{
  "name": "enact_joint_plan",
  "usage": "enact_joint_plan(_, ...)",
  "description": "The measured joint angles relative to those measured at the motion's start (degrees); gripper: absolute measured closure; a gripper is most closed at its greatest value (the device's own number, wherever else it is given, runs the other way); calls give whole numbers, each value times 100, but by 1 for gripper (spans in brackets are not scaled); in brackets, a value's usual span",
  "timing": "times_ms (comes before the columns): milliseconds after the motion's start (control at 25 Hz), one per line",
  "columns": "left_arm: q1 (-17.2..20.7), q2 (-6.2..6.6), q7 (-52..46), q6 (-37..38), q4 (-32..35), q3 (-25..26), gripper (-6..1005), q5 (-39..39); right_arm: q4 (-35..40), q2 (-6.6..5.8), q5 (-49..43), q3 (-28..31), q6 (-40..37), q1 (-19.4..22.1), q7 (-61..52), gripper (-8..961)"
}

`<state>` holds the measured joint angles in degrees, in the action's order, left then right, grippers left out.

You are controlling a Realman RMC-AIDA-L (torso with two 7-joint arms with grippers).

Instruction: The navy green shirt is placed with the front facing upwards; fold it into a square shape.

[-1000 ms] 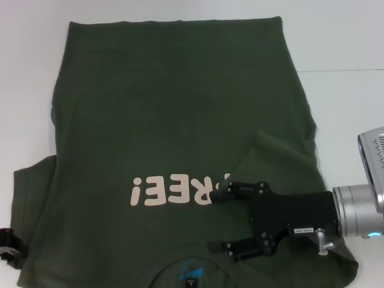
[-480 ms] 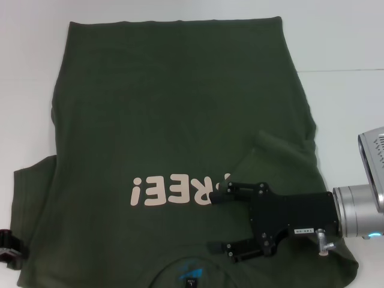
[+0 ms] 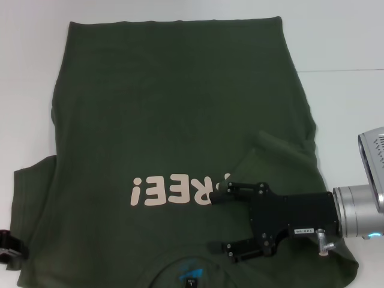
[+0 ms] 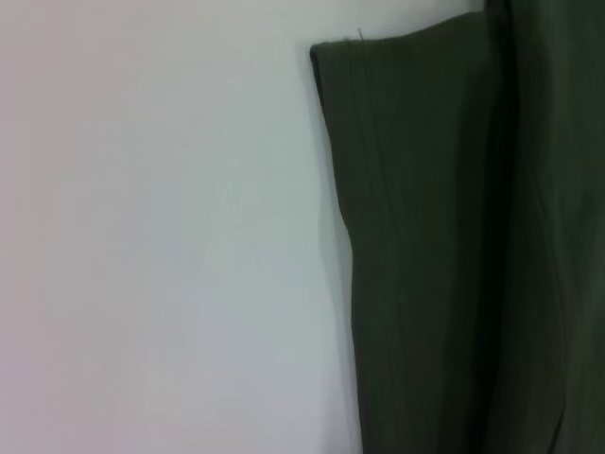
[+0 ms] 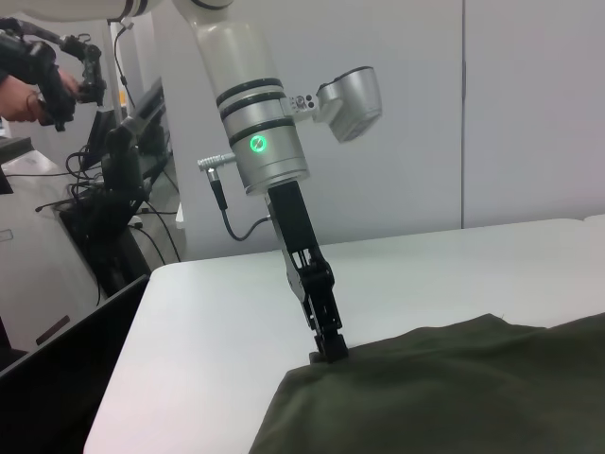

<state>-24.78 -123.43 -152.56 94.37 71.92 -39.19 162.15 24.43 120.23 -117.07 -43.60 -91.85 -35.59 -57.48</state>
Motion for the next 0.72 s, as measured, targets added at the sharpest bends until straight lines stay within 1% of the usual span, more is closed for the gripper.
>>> enact_joint_plan(320,55,1,-34,109,243,16,617,1,-8,0,0,0,0,0,1,27)
enact_joint_plan(720,79,-21,-46,113,164,86,618,1,-9,0,0,0,0,0,8,27)
